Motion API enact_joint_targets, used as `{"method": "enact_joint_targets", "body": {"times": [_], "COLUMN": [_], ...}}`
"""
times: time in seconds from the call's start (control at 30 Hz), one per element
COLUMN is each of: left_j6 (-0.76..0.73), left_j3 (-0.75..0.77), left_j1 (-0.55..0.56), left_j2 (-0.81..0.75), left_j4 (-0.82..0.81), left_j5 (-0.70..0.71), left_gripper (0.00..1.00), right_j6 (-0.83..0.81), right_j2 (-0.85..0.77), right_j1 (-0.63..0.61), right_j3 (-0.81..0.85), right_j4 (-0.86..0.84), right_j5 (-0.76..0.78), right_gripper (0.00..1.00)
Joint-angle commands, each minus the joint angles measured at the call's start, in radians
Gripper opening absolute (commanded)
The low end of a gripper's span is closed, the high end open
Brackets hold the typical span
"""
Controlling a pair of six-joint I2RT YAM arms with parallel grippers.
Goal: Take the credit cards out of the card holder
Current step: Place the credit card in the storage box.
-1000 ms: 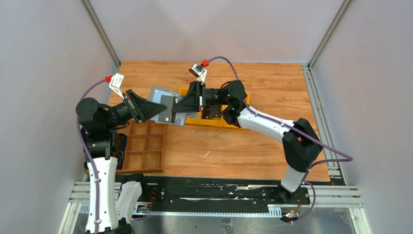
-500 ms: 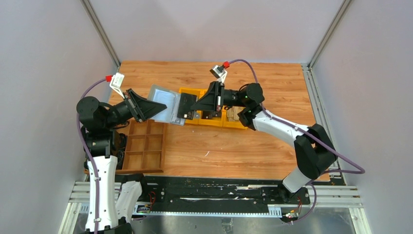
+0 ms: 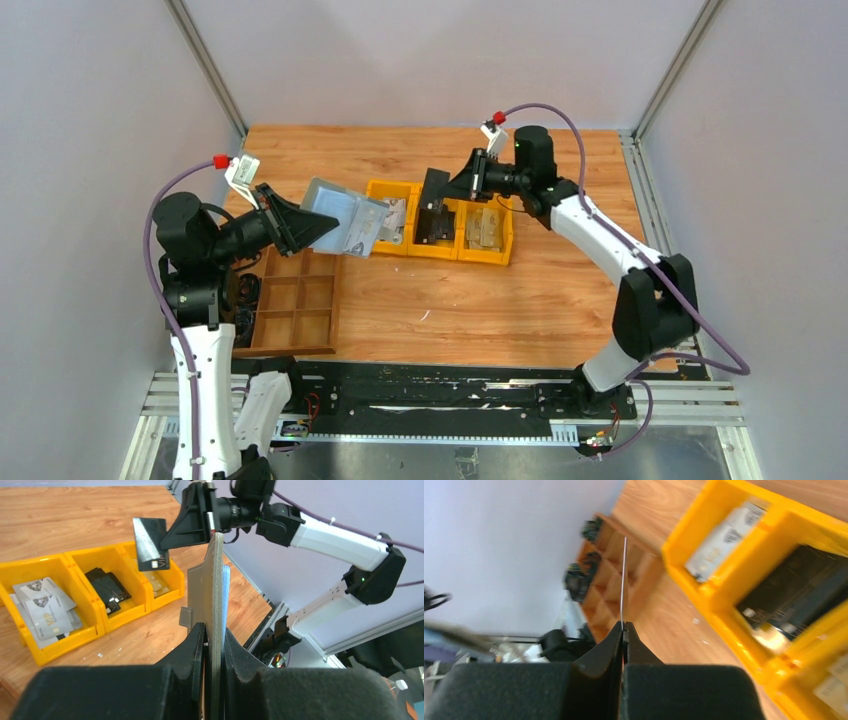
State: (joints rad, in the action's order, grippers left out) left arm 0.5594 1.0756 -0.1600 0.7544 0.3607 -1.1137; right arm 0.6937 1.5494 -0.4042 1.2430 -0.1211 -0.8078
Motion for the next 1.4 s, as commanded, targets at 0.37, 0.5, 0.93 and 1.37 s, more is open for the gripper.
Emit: {"method": "enact_joint_targets", "body": {"times": [0.37,0.5,0.93,1.37], "left_j6": [-0.184,-0.194,-0.346,-0.676], "left_j3": [0.024,0.022,0.066,0.061], "left_j1": [0.003,0.004,0.002,0.004], "left_j2": [-0.003,-0.015,-0.022,-0.033], "left_j4": [0.172,0.171,0.293,0.387], "left_j5": [-0.005,-0.012,0.019,-0.006], "left_gripper": [0.00,0.00,0.00,0.00], "right_j6": [-0.305,-0.303,-0.337,-0.411], "right_j2": [0.389,0.432,0.423,0.076], "right_j1": [-0.079,-0.093,-0.111,-0.192], "right_j3": [0.256,0.282,0.362,0.401], "right_j4": [0.416,0.424,0.503,0.235], "right_j5": [0.298,0.343,0.517,-0.338], "right_gripper": [0.00,0.03,0.31,0.77]}}
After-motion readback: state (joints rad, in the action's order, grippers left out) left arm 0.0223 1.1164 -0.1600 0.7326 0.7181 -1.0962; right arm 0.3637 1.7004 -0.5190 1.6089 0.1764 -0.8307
